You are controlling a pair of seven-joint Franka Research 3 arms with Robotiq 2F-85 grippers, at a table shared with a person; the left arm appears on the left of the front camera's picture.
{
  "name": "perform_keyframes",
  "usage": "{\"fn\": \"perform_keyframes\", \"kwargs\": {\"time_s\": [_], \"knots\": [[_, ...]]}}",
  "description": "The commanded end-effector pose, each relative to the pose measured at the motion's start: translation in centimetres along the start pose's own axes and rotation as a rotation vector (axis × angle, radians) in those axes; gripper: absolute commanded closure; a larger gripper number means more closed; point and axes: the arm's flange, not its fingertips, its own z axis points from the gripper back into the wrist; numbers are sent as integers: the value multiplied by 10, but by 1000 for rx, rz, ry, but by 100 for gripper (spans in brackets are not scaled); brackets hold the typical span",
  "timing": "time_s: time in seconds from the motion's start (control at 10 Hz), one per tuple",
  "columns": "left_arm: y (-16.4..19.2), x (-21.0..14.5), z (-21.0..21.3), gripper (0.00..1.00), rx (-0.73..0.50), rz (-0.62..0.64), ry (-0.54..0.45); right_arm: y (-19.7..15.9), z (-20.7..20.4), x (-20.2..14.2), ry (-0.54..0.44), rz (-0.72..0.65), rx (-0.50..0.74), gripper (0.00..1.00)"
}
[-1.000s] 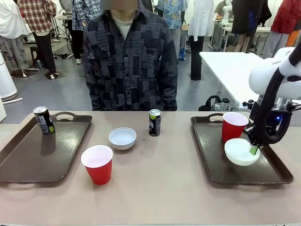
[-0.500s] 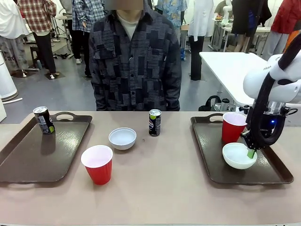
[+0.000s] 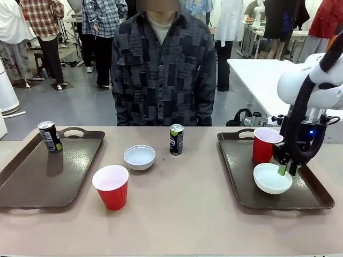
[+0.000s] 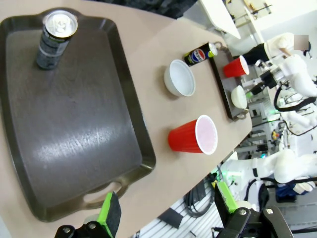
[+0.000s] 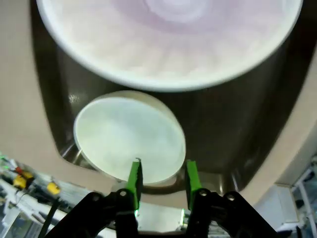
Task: Prepare tableware on both trays.
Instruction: Pick up a Picnic Bowl from the table and place it on a Handle tray.
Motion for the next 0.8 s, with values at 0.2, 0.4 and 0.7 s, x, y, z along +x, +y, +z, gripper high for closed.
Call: {"fn": "perform_keyframes", "kwargs": {"time_s": [0.2, 0.4, 0.7], "knots": [[0, 0, 1, 0, -19, -7, -11, 27, 52, -34, -65, -18, -30, 33], [0, 0, 1, 0, -19, -7, -11, 34, 75, -48, -77, -39, -39, 13], [0, 0, 1, 0, -19, -7, -11, 46, 104, -58, -12, -26, -44, 3]]}}
